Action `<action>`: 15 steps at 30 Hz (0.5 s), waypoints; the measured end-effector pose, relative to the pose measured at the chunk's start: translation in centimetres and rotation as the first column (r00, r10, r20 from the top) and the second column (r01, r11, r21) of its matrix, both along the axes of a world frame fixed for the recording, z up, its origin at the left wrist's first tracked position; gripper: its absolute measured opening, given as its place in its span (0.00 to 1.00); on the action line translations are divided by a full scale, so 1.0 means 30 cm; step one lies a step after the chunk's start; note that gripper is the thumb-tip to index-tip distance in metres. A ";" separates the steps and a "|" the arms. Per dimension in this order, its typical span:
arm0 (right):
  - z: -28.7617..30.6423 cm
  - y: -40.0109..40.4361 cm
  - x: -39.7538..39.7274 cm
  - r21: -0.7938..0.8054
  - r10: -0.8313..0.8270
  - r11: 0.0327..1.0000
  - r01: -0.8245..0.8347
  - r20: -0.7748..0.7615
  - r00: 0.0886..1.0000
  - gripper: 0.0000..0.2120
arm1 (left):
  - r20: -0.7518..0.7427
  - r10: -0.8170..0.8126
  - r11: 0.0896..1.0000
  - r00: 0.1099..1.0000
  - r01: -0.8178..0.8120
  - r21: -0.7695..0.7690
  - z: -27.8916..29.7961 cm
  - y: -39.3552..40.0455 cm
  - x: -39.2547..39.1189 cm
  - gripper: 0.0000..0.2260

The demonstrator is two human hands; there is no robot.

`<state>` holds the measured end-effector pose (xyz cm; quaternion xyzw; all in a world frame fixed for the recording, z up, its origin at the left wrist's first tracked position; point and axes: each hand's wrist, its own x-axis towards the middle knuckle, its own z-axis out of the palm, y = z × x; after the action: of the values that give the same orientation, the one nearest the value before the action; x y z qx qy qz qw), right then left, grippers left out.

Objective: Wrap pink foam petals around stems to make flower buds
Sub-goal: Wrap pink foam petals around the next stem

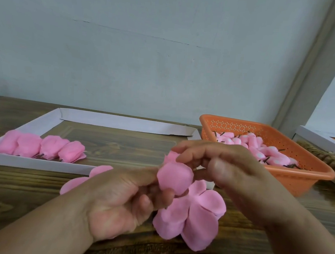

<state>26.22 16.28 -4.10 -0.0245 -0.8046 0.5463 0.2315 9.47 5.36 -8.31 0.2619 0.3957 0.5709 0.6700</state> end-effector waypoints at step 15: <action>0.020 -0.040 0.006 0.343 -0.105 0.936 0.075 0.070 0.992 0.13 | -0.177 0.060 0.993 0.982 -0.040 0.113 0.061 -0.041 0.070 0.08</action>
<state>26.41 15.10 -3.50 -0.0449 -0.8942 0.3864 0.2217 11.56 4.13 -6.48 0.3385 0.4294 0.5823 0.6016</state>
